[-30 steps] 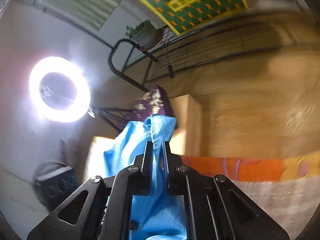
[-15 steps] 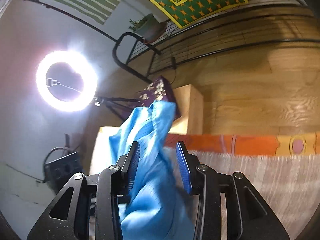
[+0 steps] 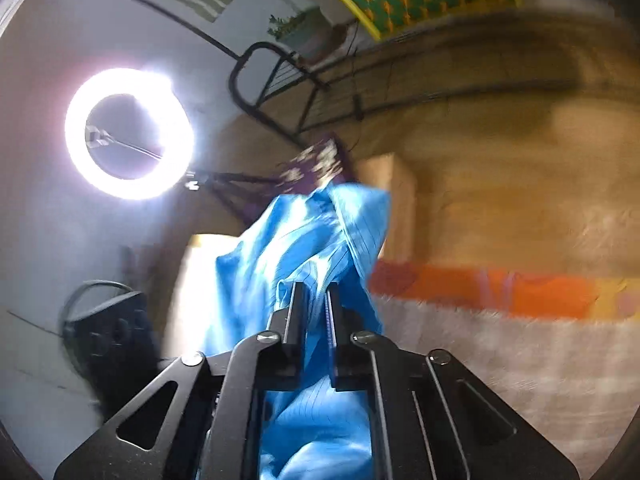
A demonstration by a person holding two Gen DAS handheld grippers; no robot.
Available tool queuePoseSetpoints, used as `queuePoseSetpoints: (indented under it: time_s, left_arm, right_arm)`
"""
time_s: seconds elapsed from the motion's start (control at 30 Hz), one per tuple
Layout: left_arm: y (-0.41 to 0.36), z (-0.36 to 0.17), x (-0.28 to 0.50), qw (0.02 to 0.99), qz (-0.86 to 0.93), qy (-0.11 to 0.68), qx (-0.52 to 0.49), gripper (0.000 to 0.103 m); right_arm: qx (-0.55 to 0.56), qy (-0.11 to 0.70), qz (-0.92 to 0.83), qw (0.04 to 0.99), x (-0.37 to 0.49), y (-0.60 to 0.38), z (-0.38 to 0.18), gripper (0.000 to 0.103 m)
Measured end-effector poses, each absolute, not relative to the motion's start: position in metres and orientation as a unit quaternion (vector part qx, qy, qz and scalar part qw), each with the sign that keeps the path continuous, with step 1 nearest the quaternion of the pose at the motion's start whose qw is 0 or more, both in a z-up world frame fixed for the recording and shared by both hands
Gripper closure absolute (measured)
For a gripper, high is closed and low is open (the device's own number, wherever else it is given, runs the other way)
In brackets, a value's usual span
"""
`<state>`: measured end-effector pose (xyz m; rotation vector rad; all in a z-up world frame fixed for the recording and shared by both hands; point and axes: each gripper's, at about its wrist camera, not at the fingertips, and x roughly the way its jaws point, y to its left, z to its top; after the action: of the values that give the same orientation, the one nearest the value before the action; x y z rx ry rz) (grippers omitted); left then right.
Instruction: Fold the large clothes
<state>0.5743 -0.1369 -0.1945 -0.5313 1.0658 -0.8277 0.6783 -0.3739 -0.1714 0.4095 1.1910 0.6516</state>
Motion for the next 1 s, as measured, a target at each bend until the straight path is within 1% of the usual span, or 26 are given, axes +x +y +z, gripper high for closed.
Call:
queuePoseSetpoints:
  time_s: [0.03,0.1,0.13,0.17,0.23,0.3,0.37,0.47,0.63,0.73,0.87,0.93,1.0]
  left_arm:
    - [-0.138,-0.195,0.576,0.744,-0.380,0.491,-0.248,0.103]
    - [-0.138,-0.195,0.580,0.744,-0.378,0.487,-0.258,0.092]
    - [-0.138,-0.194,0.583,0.748,-0.374,0.481,-0.263,0.081]
    - [-0.138,-0.194,0.585,0.753,-0.369,0.476,-0.264,0.078]
    - [-0.139,-0.193,0.594,0.769,-0.349,0.469,-0.259,0.078]
    - [-0.139,-0.196,0.604,0.770,-0.336,0.464,-0.282,0.078]
    - [-0.146,-0.201,0.616,0.768,-0.330,0.468,-0.288,0.078]
    - [-0.155,-0.217,0.631,0.743,-0.329,0.487,-0.320,0.078]
    - [-0.173,-0.236,0.639,0.735,-0.317,0.517,-0.304,0.078]
    - [-0.160,-0.225,0.634,0.744,-0.306,0.515,-0.297,0.078]
    - [-0.124,-0.203,0.623,0.761,-0.294,0.500,-0.292,0.078]
    - [-0.097,-0.190,0.616,0.763,-0.296,0.488,-0.301,0.078]
    - [-0.066,-0.176,0.606,0.777,-0.296,0.470,-0.297,0.078]
  right_arm:
    - [0.160,0.546,0.282,0.772,0.679,-0.371,-0.165,0.100]
    - [0.086,0.541,0.232,0.804,0.682,-0.364,-0.149,0.101]
    - [0.062,0.536,0.220,0.813,0.683,-0.362,-0.143,0.102]
    - [0.026,0.530,0.203,0.823,0.683,-0.356,-0.136,0.102]
    - [-0.027,0.520,0.182,0.834,0.683,-0.347,-0.126,0.102]
    - [-0.070,0.506,0.169,0.843,0.680,-0.338,-0.119,0.102]
    - [-0.082,0.499,0.171,0.846,0.678,-0.336,-0.117,0.102]
    - [-0.060,0.498,0.167,0.849,0.682,-0.342,-0.117,0.102]
    - [-0.045,0.504,0.161,0.848,0.695,-0.334,-0.132,0.102]
    - [-0.012,0.520,0.167,0.838,0.709,-0.335,-0.153,0.102]
    - [0.128,0.546,0.192,0.805,0.733,-0.356,-0.179,0.099]
    - [0.159,0.541,0.198,0.802,0.735,-0.367,-0.177,0.099]
    - [0.154,0.518,0.211,0.814,0.726,-0.377,-0.163,0.099]
